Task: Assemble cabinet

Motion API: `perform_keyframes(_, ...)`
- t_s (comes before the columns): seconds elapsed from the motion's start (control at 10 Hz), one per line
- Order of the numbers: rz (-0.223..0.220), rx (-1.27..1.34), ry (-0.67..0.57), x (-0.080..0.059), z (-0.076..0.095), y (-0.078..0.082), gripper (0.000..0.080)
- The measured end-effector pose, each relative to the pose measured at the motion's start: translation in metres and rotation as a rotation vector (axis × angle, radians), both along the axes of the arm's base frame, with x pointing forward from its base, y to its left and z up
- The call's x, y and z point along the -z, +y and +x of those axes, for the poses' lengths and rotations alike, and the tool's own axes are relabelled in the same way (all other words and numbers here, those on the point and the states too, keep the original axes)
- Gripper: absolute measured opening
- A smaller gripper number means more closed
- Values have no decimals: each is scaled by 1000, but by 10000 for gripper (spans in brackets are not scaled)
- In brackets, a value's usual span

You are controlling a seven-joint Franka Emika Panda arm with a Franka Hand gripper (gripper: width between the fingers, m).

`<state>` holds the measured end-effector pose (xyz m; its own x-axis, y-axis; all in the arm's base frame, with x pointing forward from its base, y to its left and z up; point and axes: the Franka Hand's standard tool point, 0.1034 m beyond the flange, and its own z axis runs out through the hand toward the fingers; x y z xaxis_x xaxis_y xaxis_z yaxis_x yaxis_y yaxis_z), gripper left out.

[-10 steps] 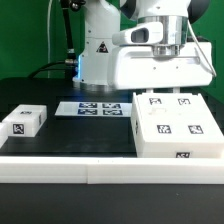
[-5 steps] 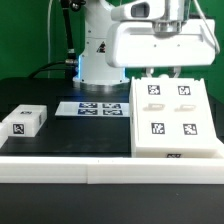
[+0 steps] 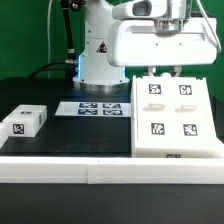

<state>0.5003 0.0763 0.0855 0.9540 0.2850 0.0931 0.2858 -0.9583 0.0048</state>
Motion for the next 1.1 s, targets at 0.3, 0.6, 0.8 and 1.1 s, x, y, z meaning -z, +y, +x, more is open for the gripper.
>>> perform_keyframes(0.3, -4, -1, 27, -16, 11, -1, 132)
perform_keyframes(0.6, -8, -2, 50, -34, 27, -1, 127)
perform_keyframes(0.8, -8, -3, 50, -32, 26, -1, 111)
perform_keyframes(1.1, -7, -13, 36, -27, 23, -1, 86)
